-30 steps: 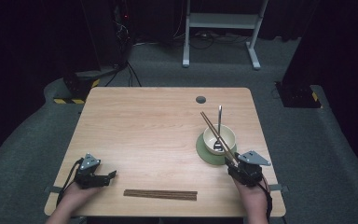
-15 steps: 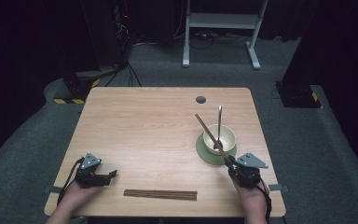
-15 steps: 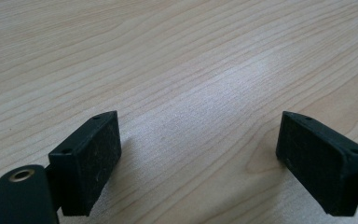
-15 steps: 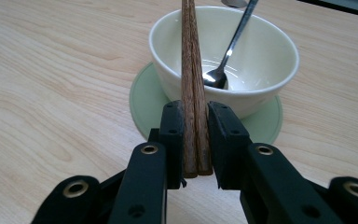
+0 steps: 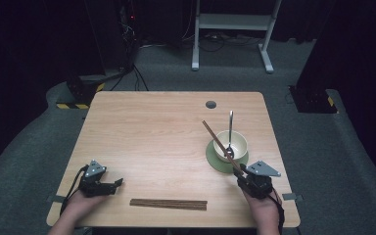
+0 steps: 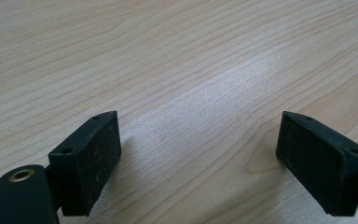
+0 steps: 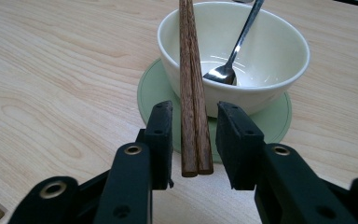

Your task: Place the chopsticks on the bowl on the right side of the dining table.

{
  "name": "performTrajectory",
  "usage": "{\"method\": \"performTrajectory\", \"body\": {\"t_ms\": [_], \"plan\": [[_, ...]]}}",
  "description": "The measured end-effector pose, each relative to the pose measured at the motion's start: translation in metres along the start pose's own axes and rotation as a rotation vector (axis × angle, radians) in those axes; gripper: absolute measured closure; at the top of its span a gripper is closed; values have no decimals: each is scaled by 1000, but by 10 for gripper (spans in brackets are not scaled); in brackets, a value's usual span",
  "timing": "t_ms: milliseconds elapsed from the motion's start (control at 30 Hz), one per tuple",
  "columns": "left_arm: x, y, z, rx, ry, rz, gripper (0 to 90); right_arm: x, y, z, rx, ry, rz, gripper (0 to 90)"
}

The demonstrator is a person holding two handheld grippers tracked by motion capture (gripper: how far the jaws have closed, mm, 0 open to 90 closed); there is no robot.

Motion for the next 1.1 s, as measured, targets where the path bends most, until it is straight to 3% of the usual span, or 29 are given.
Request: {"method": "performTrajectory", "body": {"t_ms": [67, 200, 333, 567, 633, 700, 767, 900, 933, 967, 1067, 1100], "plan": [[0, 0, 0, -5, -1, -2, 130, 0, 0, -1, 15, -4, 3, 577], [-1, 1, 0, -8, -7, -14, 128, 1, 2, -2, 35, -12, 9, 574], [-3, 3, 2, -28, 2, -56, 134, 2, 5, 0, 46, -9, -3, 574], [-21, 17, 4, 12, 29, -48, 132, 3, 12, 6, 72, 1, -18, 573], [-40, 23, 5, 59, 58, -2, 132, 4, 13, 6, 74, -1, -18, 570], [-45, 25, 5, 57, 73, -9, 134, 5, 14, 6, 74, -3, -25, 568], [-68, 34, 1, 79, 115, 0, 134, 7, 18, 5, 81, -5, -34, 568], [-94, 51, -8, 102, 145, -15, 135, 8, 23, 7, 91, -3, -45, 559], [-94, 51, -8, 102, 145, -15, 135, 8, 24, 7, 95, -3, -44, 555], [-107, 61, -17, 111, 150, -33, 136, 8, 26, 6, 98, -5, -45, 548], [-116, 69, -25, 123, 148, -38, 136, 10, 28, 6, 97, -11, -53, 535], [-125, 77, -34, 125, 145, -49, 138, 10, 30, 5, 95, -9, -58, 521]]}}
Point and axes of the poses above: each handheld gripper's, and its own axes: z roughly backward along the jaws, x roughly out of its underside, y roughly to its right, the point moved 7 cm from there along -z, roughly forward along the jaws, and after that the axes turned 8 degrees about -x, right-handed, at the moved point
